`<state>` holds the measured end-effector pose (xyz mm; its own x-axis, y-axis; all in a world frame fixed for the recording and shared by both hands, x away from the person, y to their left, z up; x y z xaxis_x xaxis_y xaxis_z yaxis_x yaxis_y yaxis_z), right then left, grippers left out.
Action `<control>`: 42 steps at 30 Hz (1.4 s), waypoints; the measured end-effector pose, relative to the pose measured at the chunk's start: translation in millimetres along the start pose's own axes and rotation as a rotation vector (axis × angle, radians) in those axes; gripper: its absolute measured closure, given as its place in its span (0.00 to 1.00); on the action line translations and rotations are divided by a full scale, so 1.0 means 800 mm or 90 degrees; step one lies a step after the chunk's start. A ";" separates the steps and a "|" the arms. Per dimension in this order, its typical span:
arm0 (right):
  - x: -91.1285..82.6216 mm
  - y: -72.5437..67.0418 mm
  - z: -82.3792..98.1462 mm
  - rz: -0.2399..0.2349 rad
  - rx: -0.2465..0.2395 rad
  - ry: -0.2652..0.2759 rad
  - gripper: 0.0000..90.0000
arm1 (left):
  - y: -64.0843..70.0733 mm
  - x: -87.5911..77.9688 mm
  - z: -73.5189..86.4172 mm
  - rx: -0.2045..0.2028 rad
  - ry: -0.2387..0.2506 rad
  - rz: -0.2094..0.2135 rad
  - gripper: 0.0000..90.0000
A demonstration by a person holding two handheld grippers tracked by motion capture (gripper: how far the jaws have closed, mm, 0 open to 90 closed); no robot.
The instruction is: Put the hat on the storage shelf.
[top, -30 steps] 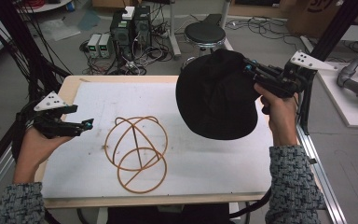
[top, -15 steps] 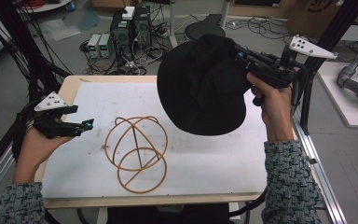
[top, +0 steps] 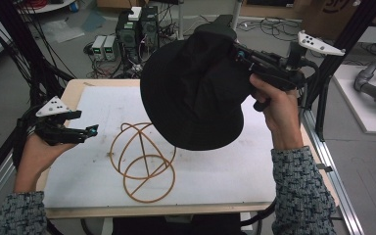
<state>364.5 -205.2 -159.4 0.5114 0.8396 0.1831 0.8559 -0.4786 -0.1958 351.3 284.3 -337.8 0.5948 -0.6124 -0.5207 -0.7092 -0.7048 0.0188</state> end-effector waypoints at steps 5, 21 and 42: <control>0.009 -0.012 0.001 -0.031 0.009 -0.004 0.97 | 0.001 0.001 0.000 -0.002 0.001 -0.001 0.23; 0.050 -0.061 0.017 -0.131 0.020 -0.038 0.97 | 0.000 -0.002 0.001 -0.002 0.003 -0.002 0.23; 0.102 -0.103 0.071 -0.194 -0.026 -0.158 0.96 | -0.005 -0.007 0.004 -0.003 0.002 -0.012 0.23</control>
<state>331.2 -82.6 -182.8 0.2029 0.9791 -0.0119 0.9708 -0.2028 -0.1284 349.9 291.3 -337.8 0.6095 -0.6001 -0.5181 -0.6961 -0.7179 0.0126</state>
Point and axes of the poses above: each handheld gripper's, and its own axes: x roughly forward along the jaws, z roughly out of its underside, y roughly to its right, the point moved 3 cm from there along x, roughly forward along the jaws, and after that the axes turned 10 degrees about z, right-handed, at the moved point
